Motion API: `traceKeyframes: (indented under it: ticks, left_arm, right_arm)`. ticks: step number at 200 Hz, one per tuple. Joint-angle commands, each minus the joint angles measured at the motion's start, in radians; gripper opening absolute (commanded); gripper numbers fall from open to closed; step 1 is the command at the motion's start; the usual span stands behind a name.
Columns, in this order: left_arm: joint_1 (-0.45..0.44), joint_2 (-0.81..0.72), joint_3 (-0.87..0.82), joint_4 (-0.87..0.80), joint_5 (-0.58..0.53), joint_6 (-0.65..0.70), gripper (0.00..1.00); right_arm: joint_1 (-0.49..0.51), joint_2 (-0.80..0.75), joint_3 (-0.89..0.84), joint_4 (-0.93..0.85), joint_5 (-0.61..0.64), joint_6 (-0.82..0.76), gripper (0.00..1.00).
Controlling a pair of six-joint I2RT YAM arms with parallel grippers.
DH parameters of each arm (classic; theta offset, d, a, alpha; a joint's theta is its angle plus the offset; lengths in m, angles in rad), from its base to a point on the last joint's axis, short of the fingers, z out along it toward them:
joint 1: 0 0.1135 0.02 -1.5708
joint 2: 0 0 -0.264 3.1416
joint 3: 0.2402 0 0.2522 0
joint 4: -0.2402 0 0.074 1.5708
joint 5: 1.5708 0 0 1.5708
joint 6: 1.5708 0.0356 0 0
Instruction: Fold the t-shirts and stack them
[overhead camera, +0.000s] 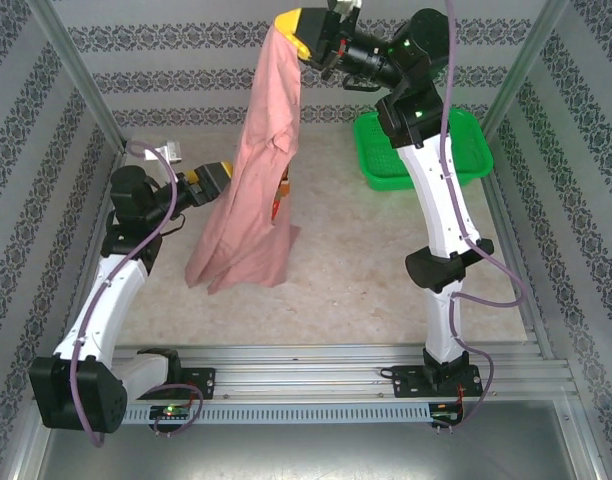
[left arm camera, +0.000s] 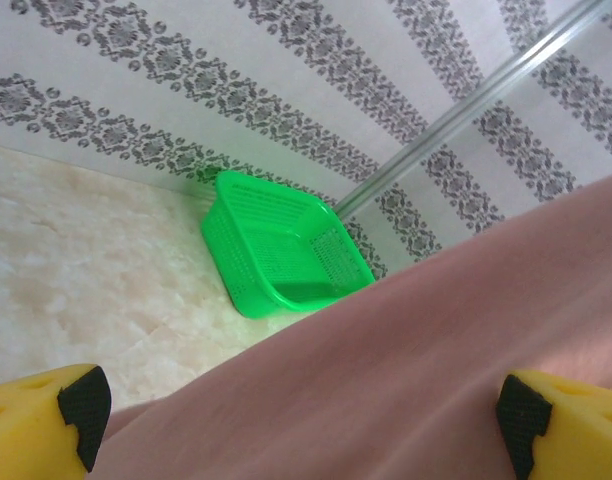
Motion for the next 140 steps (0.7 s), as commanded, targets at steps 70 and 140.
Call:
traceKeyframes:
  ticks: [70, 140]
  left_arm:
    - [-0.005, -0.080, -0.123, -0.281, -0.087, 0.173, 1.00]
    - [-0.261, -0.040, -0.068, -0.602, -0.312, 0.285, 1.00]
  right_arm:
    - [-0.205, -0.256, -0.960, -0.228, 0.032, -0.344, 0.01]
    - [-0.221, -0.066, -1.003, -0.546, 0.077, -0.663, 0.06]
